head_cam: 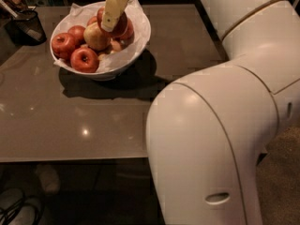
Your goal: Pick apple from white bowl
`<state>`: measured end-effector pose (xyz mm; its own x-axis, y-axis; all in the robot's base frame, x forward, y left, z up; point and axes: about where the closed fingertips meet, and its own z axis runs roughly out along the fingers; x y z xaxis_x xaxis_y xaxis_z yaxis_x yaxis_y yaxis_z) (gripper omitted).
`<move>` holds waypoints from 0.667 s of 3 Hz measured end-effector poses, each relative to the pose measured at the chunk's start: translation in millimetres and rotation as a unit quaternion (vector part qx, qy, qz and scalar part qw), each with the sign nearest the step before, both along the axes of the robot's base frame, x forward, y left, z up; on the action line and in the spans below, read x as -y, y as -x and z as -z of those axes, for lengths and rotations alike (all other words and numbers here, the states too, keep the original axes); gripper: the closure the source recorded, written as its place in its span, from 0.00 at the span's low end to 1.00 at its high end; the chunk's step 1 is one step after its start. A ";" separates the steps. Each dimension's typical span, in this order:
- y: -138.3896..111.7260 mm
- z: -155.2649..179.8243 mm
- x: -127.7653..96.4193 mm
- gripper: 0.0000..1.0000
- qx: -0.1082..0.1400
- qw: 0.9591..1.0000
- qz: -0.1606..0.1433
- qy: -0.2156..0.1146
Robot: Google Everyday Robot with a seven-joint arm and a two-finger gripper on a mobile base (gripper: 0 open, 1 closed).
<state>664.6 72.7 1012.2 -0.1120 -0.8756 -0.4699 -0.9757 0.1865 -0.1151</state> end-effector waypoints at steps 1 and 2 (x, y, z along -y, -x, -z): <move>20.4 -11.9 -4.7 1.00 0.004 0.999 -0.031 -0.016; 45.6 -21.5 -8.6 1.00 0.009 0.998 -0.060 -0.026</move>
Offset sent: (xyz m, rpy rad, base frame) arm -0.0991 0.0006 0.0252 0.0446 0.0053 0.2025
